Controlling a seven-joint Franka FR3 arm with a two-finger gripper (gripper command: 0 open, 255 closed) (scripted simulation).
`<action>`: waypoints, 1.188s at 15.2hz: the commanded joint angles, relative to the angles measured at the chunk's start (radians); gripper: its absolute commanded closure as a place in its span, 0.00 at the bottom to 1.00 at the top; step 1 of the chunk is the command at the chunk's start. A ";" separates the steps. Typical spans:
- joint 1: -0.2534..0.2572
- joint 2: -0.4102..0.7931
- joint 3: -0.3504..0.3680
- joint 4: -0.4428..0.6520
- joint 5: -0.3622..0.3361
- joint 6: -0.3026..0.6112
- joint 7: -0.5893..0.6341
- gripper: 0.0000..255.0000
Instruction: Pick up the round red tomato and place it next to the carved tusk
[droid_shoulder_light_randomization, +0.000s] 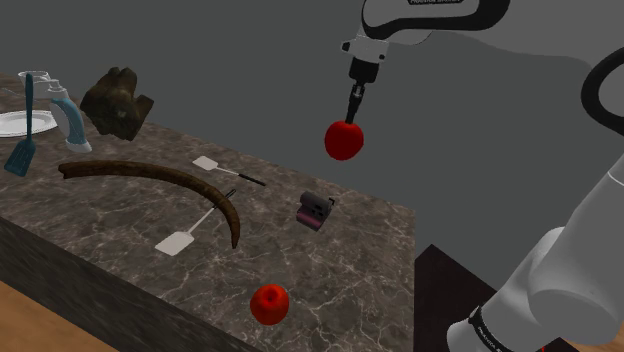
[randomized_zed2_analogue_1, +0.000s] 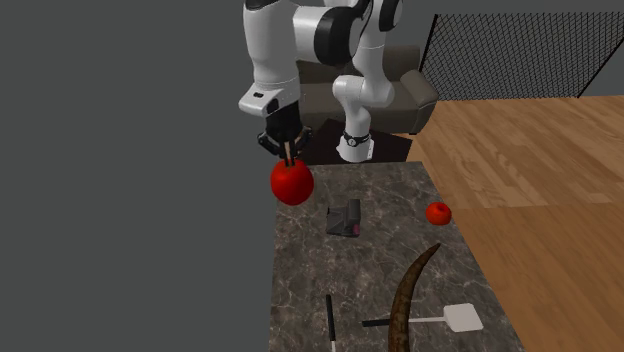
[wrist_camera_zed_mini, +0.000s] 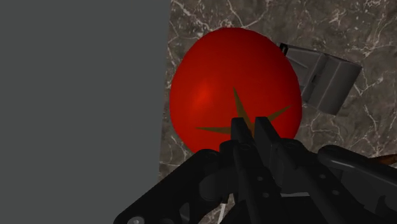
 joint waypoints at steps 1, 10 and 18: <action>-0.001 0.000 -0.001 0.028 0.000 -0.028 0.000 1.00; 0.048 -0.016 0.042 0.061 -0.005 -0.071 0.096 1.00; 0.146 -0.022 0.131 0.027 -0.012 -0.030 0.281 1.00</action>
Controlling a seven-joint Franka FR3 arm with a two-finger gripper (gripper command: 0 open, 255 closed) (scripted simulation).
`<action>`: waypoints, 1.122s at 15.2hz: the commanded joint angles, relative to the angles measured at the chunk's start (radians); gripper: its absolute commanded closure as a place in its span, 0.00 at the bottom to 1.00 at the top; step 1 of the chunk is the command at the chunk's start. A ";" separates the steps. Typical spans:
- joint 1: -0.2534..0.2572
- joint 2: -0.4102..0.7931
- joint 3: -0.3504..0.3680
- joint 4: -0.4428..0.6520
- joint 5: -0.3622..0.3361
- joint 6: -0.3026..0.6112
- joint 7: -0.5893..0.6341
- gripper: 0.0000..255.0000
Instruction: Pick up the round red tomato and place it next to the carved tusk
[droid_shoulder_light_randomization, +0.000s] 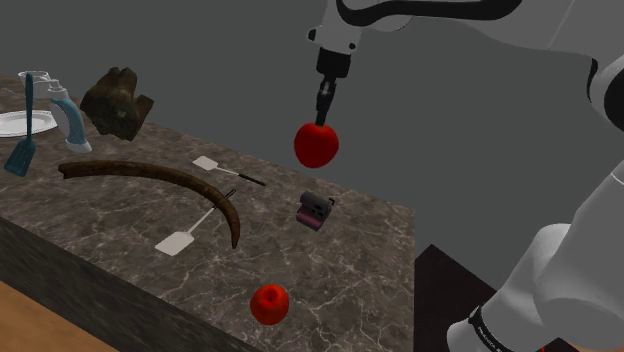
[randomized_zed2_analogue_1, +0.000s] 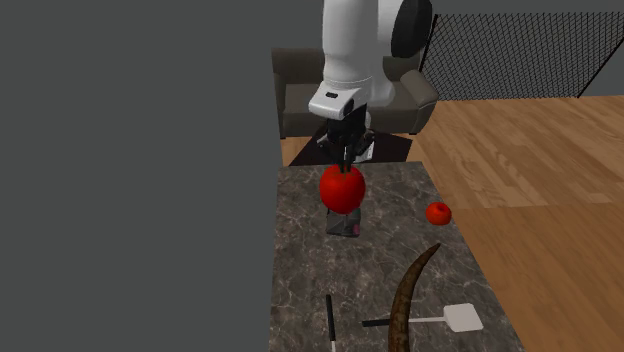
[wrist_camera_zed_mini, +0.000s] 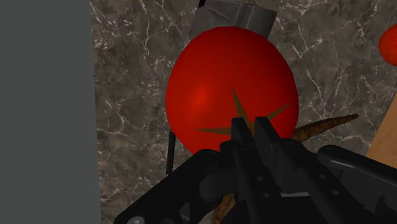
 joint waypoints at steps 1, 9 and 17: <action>0.026 -0.001 0.023 -0.007 -0.002 0.010 0.050 1.00; 0.124 0.067 0.108 0.051 -0.017 0.030 0.233 1.00; 0.233 0.200 0.176 0.201 -0.053 0.021 0.410 1.00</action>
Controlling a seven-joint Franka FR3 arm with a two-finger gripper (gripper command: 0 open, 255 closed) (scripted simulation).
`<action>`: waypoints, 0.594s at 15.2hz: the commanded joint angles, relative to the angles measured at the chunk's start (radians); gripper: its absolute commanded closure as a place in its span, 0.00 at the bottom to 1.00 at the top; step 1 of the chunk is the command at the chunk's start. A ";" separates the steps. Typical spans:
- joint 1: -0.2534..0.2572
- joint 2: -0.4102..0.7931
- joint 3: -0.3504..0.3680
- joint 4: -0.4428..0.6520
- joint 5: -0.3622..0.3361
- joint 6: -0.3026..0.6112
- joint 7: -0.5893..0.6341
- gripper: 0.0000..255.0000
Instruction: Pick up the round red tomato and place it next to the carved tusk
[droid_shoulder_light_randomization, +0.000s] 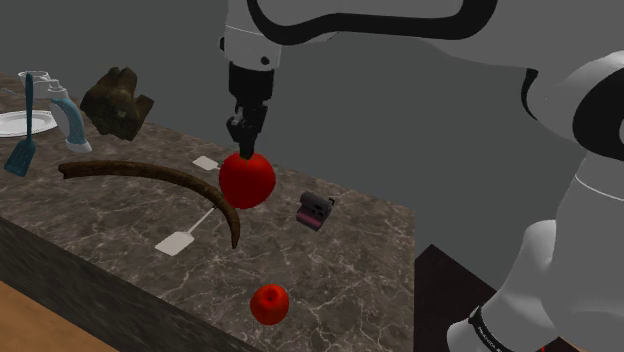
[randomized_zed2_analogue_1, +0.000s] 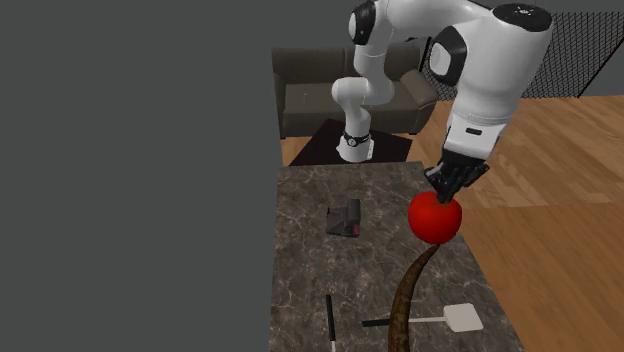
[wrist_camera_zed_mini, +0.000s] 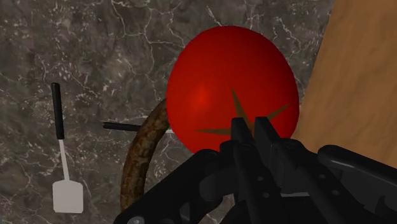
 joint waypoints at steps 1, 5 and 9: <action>0.028 0.024 0.014 0.030 -0.009 -0.004 0.042 1.00; 0.092 0.125 0.038 0.160 -0.037 -0.032 0.125 1.00; 0.166 0.254 0.052 0.343 -0.070 -0.084 0.201 1.00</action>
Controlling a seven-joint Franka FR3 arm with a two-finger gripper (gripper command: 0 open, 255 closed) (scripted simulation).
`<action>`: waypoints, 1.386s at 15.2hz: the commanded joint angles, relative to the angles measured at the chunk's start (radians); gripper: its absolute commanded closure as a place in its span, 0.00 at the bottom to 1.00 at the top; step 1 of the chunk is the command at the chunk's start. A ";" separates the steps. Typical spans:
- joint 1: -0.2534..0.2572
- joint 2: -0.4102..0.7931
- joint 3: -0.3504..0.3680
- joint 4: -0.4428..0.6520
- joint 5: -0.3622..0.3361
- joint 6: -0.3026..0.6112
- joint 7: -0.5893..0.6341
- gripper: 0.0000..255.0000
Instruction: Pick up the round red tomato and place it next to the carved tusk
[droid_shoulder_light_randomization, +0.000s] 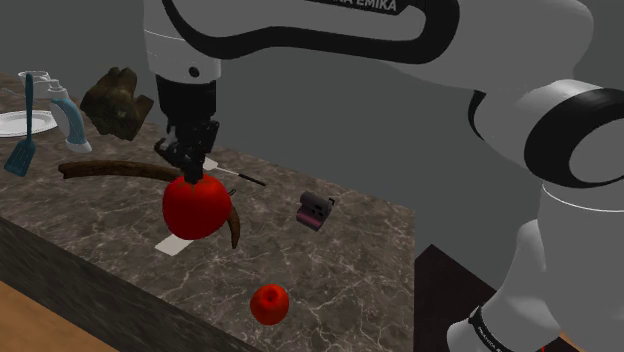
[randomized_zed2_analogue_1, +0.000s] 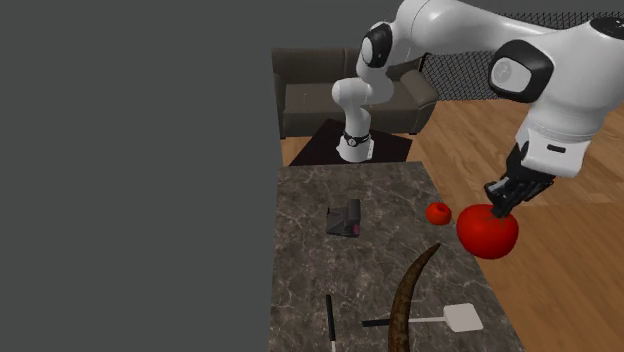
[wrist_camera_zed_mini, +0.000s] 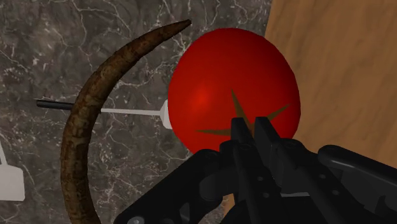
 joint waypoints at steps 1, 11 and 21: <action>0.042 0.081 0.005 0.116 -0.019 -0.034 0.038 1.00; 0.053 0.090 0.007 0.016 -0.022 0.075 0.057 1.00; 0.042 0.078 0.006 -0.138 -0.021 0.217 0.056 1.00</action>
